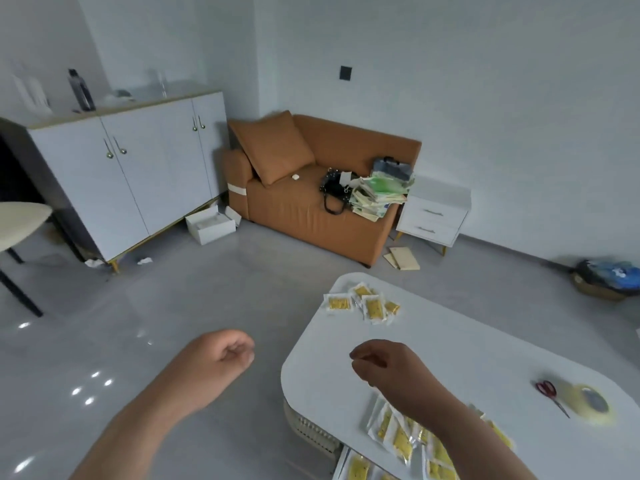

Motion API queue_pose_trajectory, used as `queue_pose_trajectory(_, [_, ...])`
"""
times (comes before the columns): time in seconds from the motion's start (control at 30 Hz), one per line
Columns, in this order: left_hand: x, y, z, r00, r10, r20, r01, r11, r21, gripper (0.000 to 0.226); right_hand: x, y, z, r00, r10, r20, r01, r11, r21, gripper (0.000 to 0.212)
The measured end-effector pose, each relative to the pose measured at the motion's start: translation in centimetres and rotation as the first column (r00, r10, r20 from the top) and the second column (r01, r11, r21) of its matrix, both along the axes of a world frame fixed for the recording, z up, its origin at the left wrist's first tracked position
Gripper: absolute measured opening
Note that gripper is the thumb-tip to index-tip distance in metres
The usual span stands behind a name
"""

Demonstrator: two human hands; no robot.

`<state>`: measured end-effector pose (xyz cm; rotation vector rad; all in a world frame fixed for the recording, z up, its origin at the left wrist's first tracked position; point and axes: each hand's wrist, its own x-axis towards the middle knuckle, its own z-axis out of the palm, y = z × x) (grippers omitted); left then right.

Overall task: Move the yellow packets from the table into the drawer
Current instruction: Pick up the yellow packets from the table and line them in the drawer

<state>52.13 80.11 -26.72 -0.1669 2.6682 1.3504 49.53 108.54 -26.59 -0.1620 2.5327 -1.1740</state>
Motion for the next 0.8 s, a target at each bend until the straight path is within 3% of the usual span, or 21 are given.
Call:
queue_pose_trajectory(0.37, [-6.4,-11.5,1.1,0.991,0.127,-0.043,-0.124,0.991,0.056,0.013,-11.4,-13.8,-0.3,0.992,0.123,-0.027,-0.124,0.991,-0.051,0.009])
queue_pose_trajectory(0.57, [-17.2,-18.3,0.3,0.991,0.135,-0.012,-0.134,0.989,0.066,0.011,-22.2,-20.5,-2.5,0.994,0.106,-0.014,-0.107,0.99,-0.088,0.01])
queue_pose_trajectory(0.8, [-31.2,-22.9,1.2,0.997,0.068,0.039,-0.069,0.997,0.037,0.013,-34.6,-24.4,-2.2,0.998,0.068,-0.009,-0.068,0.997,-0.027,0.008])
